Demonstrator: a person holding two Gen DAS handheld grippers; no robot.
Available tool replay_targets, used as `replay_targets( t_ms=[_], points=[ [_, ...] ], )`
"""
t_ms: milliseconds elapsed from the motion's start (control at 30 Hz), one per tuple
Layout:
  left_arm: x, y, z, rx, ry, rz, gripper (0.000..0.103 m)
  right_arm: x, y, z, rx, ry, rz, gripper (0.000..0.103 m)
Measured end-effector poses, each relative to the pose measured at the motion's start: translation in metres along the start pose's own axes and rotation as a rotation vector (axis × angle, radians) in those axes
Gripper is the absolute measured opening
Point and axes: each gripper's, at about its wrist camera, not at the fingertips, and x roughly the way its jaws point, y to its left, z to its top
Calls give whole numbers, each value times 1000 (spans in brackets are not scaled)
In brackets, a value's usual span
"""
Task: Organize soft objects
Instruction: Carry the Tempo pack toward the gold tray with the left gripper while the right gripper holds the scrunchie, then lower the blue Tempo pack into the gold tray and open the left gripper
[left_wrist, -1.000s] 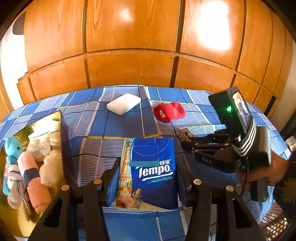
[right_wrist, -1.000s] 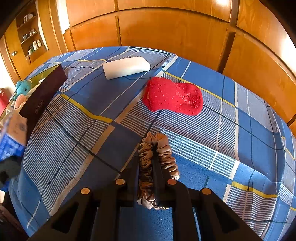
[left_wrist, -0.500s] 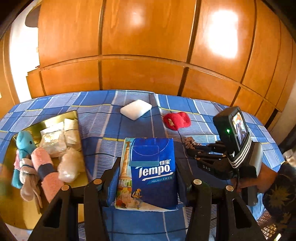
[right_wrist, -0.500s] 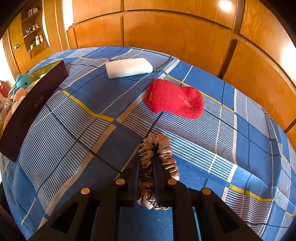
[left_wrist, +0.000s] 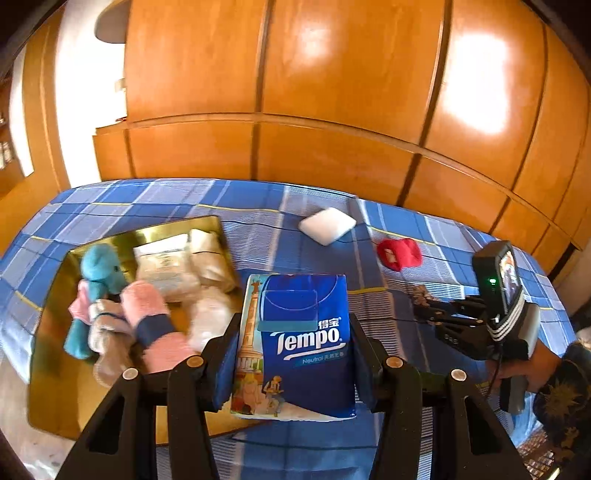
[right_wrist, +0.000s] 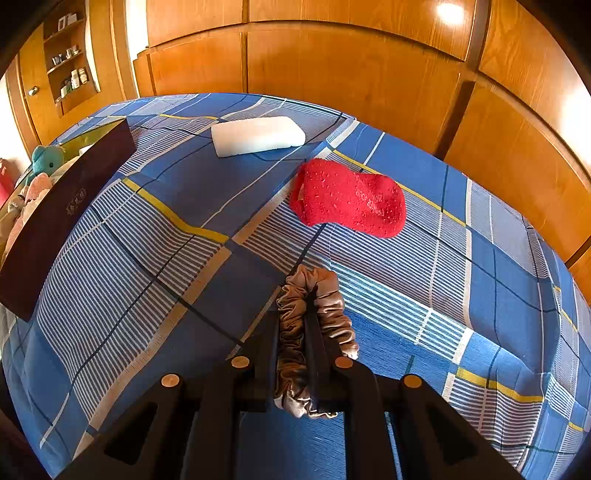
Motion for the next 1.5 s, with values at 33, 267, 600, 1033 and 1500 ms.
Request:
replay_targets(
  t_ms=[33,267,600,1033,1500],
  points=[
    [-2,7,0,-9,0,10,52,0,0,0,0,0,-1,12],
    [-14,73,-7,-145,14,52,52,1,0,0,1,1,-4,12],
    [-40,200,-31,-425,18,241,52,1,3,1,-17,5,-28,12],
    [0,217,-52,-506,159,208,52,1,4,1,-11,6,-35,13],
    [55,231,-28,-439,257,299,52,1,5,2,-14,9,-42,13]
  ],
)
